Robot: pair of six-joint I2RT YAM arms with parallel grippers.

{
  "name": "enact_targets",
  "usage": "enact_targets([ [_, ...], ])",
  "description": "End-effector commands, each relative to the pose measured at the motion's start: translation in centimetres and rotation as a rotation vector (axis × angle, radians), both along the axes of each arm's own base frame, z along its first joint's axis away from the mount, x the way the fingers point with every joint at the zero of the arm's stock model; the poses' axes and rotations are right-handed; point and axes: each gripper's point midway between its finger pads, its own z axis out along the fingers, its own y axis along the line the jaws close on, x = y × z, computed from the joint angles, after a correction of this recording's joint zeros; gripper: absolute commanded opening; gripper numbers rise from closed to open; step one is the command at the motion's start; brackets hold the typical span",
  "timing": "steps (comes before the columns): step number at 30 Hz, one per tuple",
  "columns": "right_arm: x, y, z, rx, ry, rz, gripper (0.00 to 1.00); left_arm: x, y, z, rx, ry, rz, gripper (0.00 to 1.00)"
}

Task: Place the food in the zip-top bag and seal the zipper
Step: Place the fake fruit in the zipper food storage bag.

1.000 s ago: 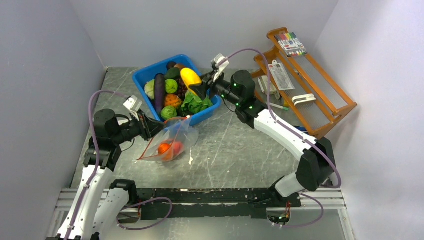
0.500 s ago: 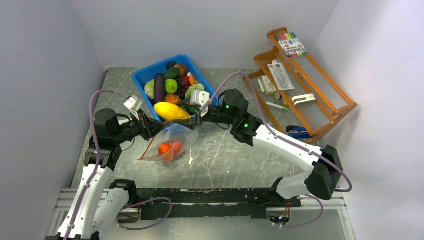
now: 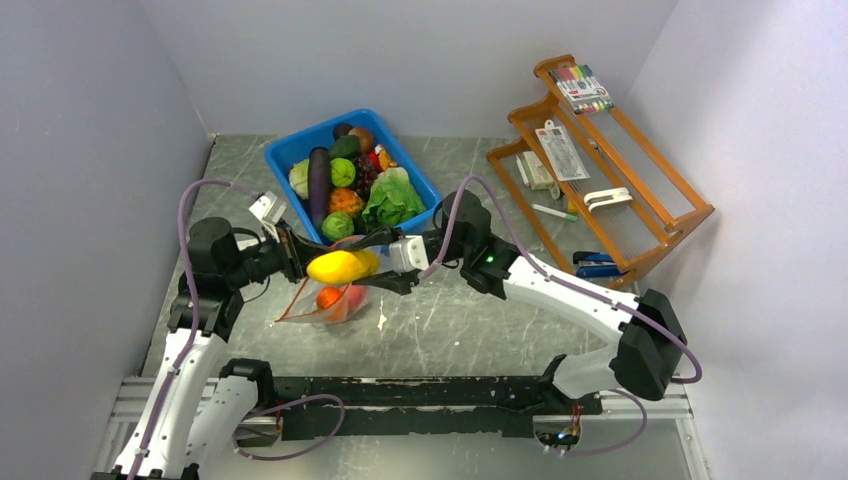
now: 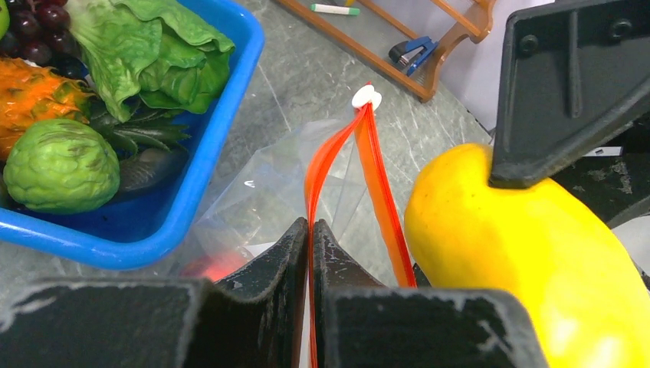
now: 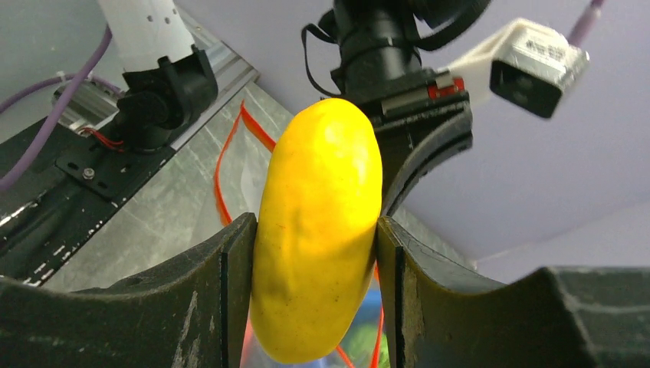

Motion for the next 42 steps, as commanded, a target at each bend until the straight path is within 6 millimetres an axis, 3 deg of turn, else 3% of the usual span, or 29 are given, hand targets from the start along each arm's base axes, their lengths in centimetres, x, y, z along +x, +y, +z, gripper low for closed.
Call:
enact_targets([
  [1,-1.4,0.5,0.8,0.003,-0.143,0.141,0.33,-0.6,-0.4,0.7,-0.009,-0.035,-0.044,0.07],
  [9,-1.9,1.6,0.2,-0.017,-0.228,0.219,0.33,-0.8,-0.5,0.9,-0.013,-0.043,-0.054,0.07],
  [18,-0.9,2.9,-2.5,-0.115,-0.265,0.217,0.33,-0.9,-0.5,0.9,-0.014,-0.043,-0.061,0.07],
  [21,-0.6,2.8,-3.9,-0.179,-0.271,0.204,0.34,-0.8,-0.5,0.9,-0.014,-0.045,-0.056,0.07],
  [30,-0.1,2.2,-5.8,-0.296,-0.293,0.166,0.38,-0.8,-0.4,0.9,-0.012,-0.048,-0.052,0.07],
  [42,-0.1,2.7,-5.3,-0.29,-0.316,0.131,0.44,-0.9,-0.4,1.0,-0.013,-0.049,-0.053,0.07],
])
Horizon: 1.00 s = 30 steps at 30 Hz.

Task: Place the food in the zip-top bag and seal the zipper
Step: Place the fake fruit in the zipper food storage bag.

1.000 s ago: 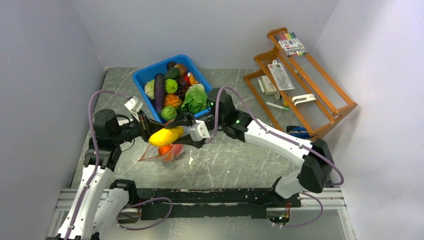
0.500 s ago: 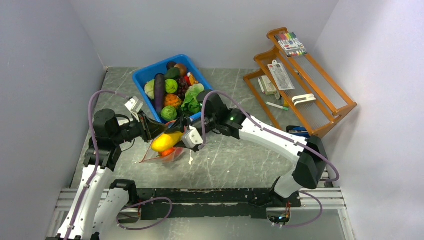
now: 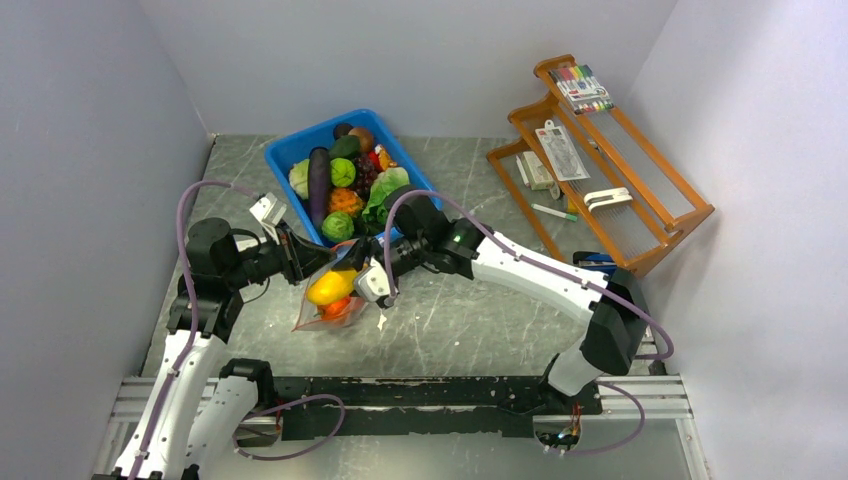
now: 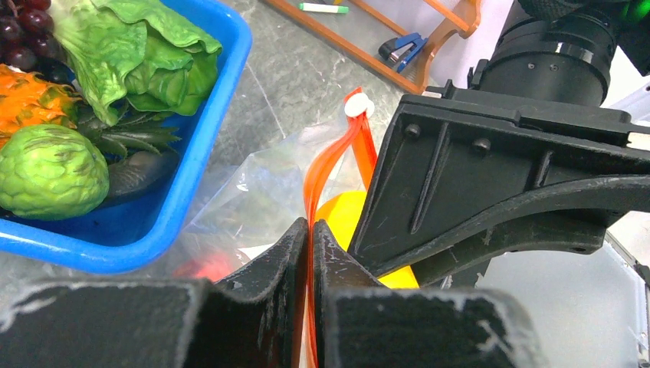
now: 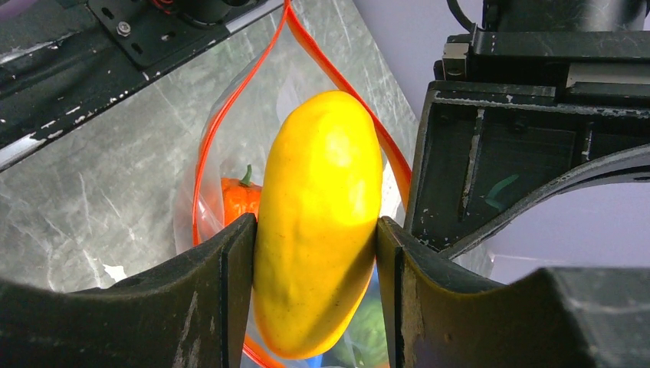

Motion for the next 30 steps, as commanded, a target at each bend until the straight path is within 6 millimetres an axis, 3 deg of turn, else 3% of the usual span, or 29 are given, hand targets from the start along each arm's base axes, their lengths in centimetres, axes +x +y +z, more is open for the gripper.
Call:
enact_targets([
  [1,0.0,0.3,1.3,0.021,-0.034,-0.01,0.45,-0.3,-0.2,0.6,-0.006,-0.037,-0.02,0.07],
  [8,0.1,0.4,1.6,0.03,-0.05,-0.024,0.55,-0.2,-0.2,0.6,-0.006,-0.035,-0.021,0.07],
  [21,0.1,-0.1,2.1,0.029,-0.065,-0.035,0.64,-0.2,-0.1,0.6,-0.005,-0.037,-0.017,0.07],
  [30,-0.3,-0.2,3.8,0.075,-0.037,-0.047,0.65,-0.2,-0.1,0.6,-0.006,-0.036,-0.017,0.07],
])
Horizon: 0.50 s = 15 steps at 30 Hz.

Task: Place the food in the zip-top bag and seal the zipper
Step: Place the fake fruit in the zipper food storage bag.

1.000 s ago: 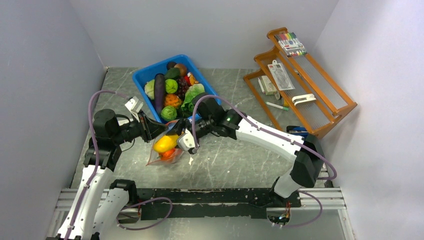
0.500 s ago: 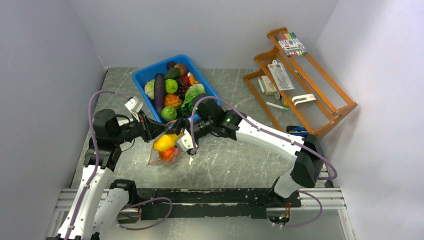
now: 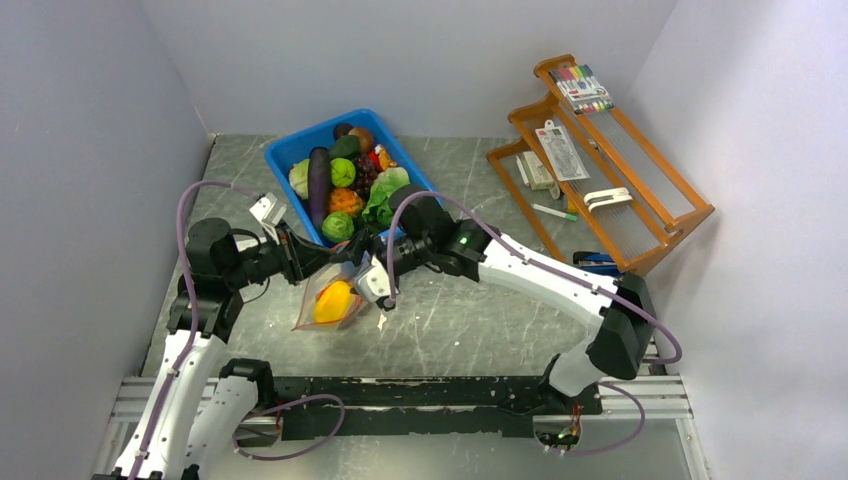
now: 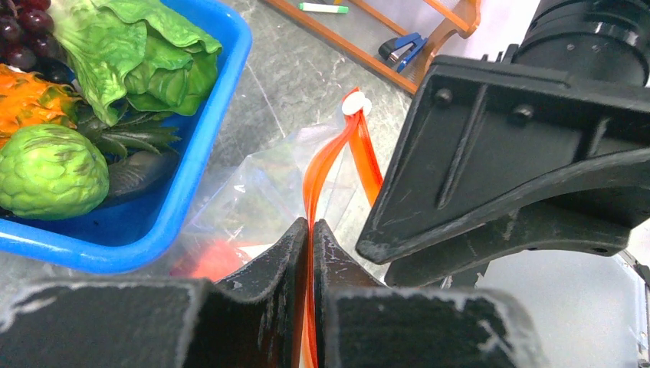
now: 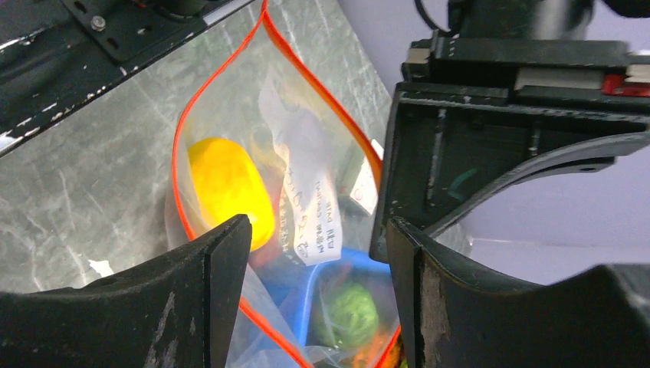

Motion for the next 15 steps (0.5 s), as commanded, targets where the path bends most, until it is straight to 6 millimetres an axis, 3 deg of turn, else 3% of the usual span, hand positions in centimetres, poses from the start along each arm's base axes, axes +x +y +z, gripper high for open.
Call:
enact_targets([
  [1,-0.6,0.1,3.0,0.078,0.014,-0.008,0.65,-0.2,-0.1,0.6,-0.006,-0.036,-0.017,0.07],
  [6,0.8,0.1,7.9,0.211,0.235,-0.219,0.61,0.4,0.5,0.6,0.015,-0.039,0.04,0.07],
  [10,4.6,-0.8,11.7,0.385,0.414,-0.506,0.42,0.8,1.4,1.0,0.03,-0.072,0.114,0.07],
  [12,6.9,-1.2,12.5,0.439,0.495,-0.635,0.43,0.9,1.6,1.0,0.034,-0.077,0.13,0.07],
  [15,10.4,-1.4,11.7,0.461,0.602,-0.829,0.47,1.3,1.9,0.7,0.05,-0.061,0.156,0.07],
])
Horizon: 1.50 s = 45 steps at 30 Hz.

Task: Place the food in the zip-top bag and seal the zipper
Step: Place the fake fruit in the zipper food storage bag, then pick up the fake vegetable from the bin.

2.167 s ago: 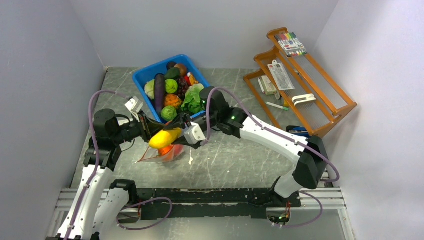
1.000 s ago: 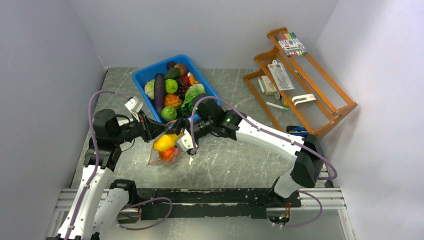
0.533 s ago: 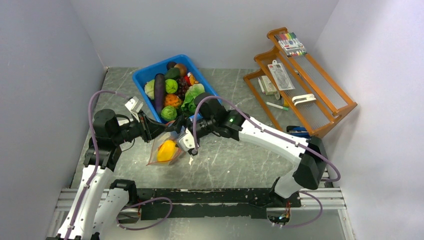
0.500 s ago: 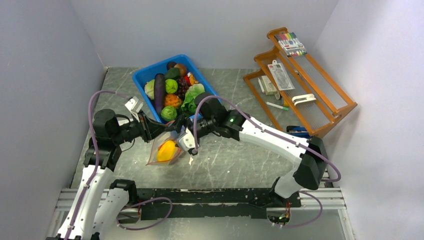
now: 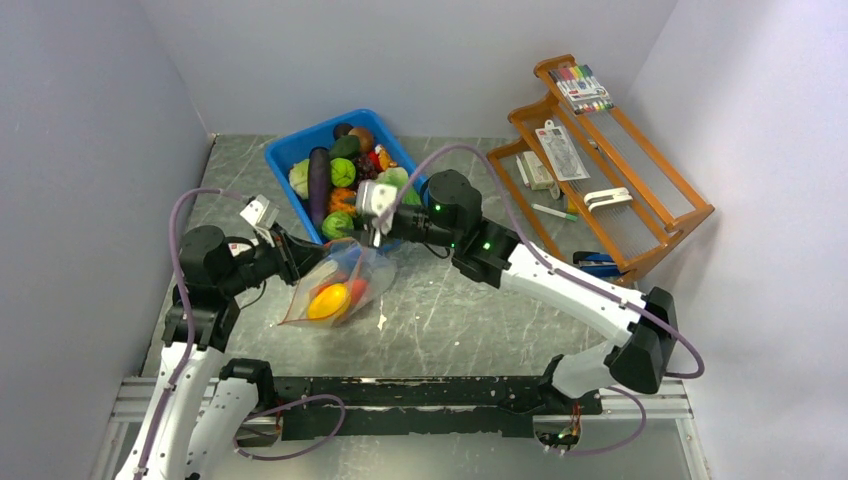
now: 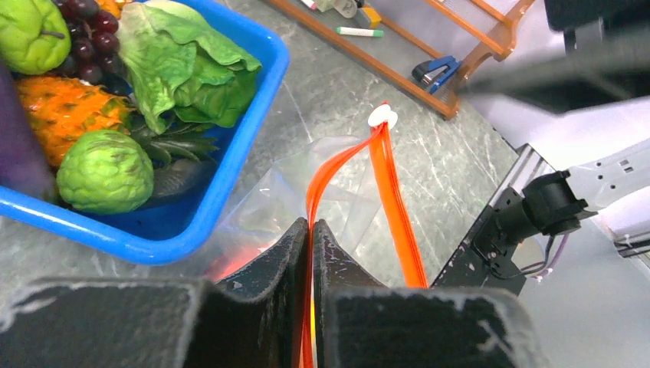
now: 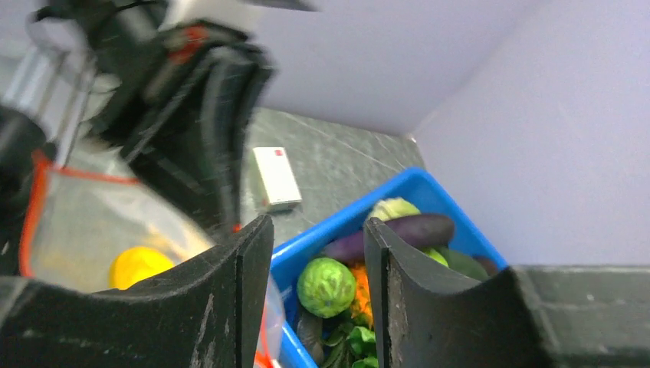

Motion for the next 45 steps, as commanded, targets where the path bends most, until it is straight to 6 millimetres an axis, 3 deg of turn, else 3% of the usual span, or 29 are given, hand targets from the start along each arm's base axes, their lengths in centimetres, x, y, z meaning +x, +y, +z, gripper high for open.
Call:
enact_targets([
  [1,6.5,-0.8,1.4,0.153,0.275,-0.354,0.45,0.8,0.9,0.2,0.031,-0.017,0.067,0.07],
  [6,12.2,-1.3,-1.4,0.192,0.462,-0.582,0.41,0.9,1.3,0.4,0.036,-0.028,0.097,0.07],
  [10,16.0,-1.8,-3.3,0.25,0.616,-0.692,0.44,0.8,1.4,0.6,0.036,-0.042,0.094,0.07],
  [18,22.0,-1.0,-6.8,0.271,0.749,-0.74,0.51,0.5,1.1,0.7,0.03,-0.051,0.073,0.07],
  [24,24.4,1.1,-8.9,0.311,0.817,-0.716,0.61,0.5,0.9,0.7,0.027,-0.048,0.057,0.07],
  [37,29.0,4.2,-16.1,0.349,0.944,-0.774,0.71,0.2,0.9,0.9,0.025,-0.062,0.046,0.07],
  [45,29.6,4.6,-18.8,0.331,0.95,-0.788,0.71,-0.1,0.8,1.1,0.022,-0.07,0.037,0.07],
])
